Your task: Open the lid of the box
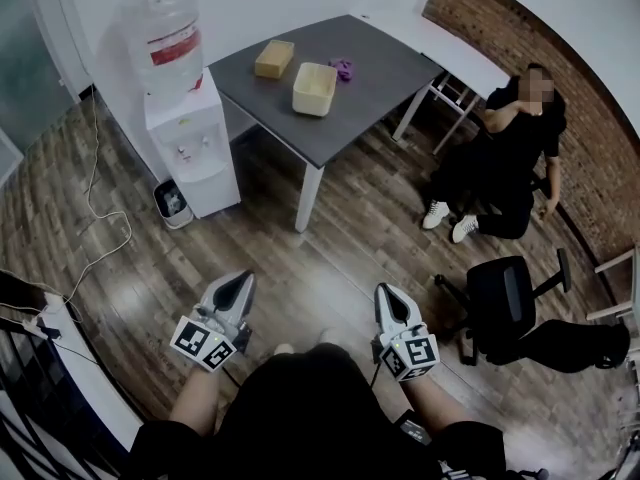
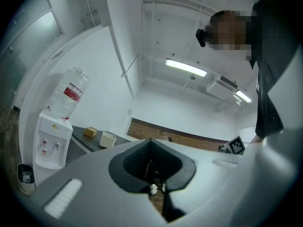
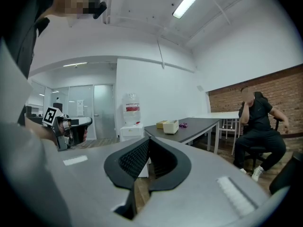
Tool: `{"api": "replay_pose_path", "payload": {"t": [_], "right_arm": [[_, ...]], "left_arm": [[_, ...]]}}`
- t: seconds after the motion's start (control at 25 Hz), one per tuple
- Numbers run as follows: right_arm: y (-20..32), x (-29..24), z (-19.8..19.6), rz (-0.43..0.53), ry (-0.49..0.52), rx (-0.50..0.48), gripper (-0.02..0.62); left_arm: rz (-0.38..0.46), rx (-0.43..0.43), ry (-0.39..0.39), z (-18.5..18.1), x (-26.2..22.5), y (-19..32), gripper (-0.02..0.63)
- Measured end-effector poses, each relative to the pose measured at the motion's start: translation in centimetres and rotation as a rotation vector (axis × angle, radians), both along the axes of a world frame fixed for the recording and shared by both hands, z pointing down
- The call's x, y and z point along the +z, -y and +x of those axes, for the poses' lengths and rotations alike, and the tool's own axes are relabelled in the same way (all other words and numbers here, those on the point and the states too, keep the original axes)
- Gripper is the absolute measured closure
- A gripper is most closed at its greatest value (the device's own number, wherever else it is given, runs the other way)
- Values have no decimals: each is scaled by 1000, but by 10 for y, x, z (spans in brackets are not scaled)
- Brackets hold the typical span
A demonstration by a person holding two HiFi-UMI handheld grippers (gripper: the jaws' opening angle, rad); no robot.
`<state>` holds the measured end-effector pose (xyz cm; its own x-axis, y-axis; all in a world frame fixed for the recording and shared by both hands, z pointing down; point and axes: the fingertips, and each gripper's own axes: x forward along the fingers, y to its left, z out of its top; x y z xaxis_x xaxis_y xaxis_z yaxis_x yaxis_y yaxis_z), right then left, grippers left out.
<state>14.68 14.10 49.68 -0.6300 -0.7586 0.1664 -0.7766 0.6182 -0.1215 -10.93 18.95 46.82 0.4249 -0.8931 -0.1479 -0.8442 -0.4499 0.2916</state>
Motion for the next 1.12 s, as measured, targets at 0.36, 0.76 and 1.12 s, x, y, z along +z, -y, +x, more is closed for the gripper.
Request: {"api": "replay_pose_path", "payload": {"t": [0.36, 0.76, 1.12], "right_arm": [[69, 11, -30, 4, 39, -77, 594], [196, 5, -71, 24, 71, -225, 594], [279, -3, -44, 21, 130, -228, 594]], "left_arm": [[-12, -22, 23, -4, 7, 51, 606], [21, -99, 57, -5, -16, 148, 606], [-23, -95, 49, 23, -9, 237, 606]]}}
